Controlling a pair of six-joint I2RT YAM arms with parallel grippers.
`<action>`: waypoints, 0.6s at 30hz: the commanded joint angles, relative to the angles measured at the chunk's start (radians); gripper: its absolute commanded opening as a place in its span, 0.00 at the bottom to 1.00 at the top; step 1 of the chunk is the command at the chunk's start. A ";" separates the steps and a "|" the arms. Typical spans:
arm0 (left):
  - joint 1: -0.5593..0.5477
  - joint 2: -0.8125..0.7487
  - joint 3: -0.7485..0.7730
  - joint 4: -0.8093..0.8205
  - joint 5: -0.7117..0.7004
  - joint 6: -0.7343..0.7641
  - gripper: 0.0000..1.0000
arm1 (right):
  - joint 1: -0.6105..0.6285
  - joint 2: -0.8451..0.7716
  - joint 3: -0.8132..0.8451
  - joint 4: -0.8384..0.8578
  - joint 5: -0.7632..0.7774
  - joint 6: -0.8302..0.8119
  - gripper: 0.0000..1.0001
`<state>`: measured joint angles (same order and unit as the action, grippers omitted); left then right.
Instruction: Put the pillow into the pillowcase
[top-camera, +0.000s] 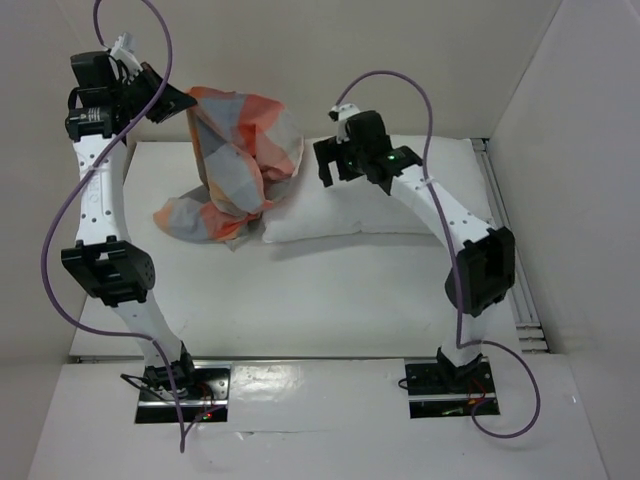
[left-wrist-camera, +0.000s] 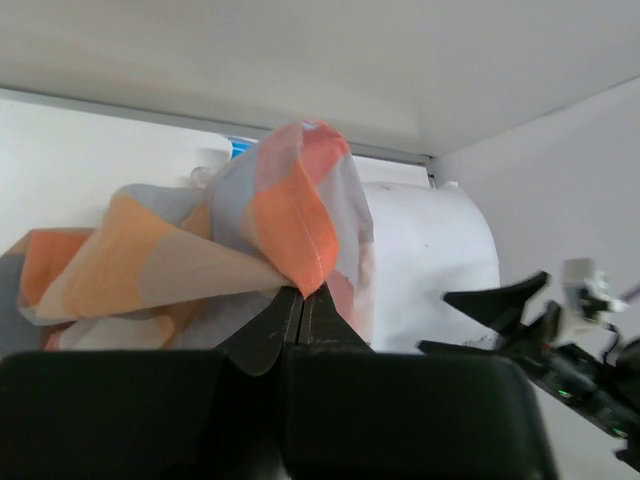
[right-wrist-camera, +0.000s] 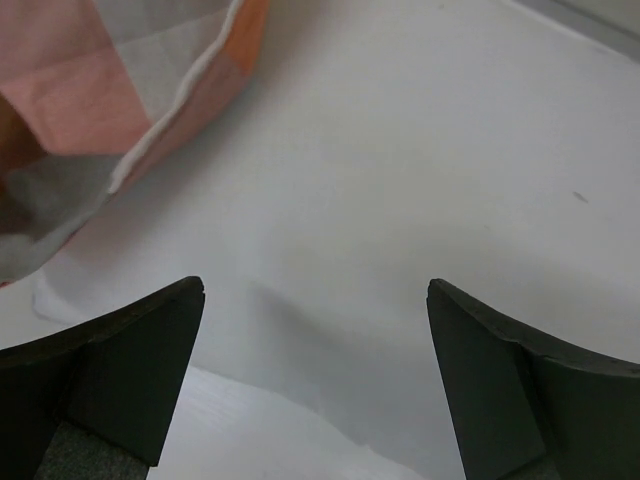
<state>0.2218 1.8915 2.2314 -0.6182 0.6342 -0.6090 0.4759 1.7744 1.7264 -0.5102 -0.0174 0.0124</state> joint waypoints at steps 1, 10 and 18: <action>-0.004 -0.055 -0.039 0.055 0.051 -0.006 0.00 | 0.015 0.164 0.021 0.004 0.050 -0.023 1.00; -0.004 -0.066 -0.030 0.031 0.081 0.032 0.00 | -0.111 0.063 -0.120 0.184 -0.027 0.187 0.00; -0.013 -0.028 -0.030 0.031 0.102 0.041 0.00 | -0.220 -0.274 -0.243 0.239 -0.007 0.210 0.00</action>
<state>0.2153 1.8797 2.1880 -0.6140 0.7044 -0.5983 0.2550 1.6024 1.4815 -0.3351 -0.0704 0.2085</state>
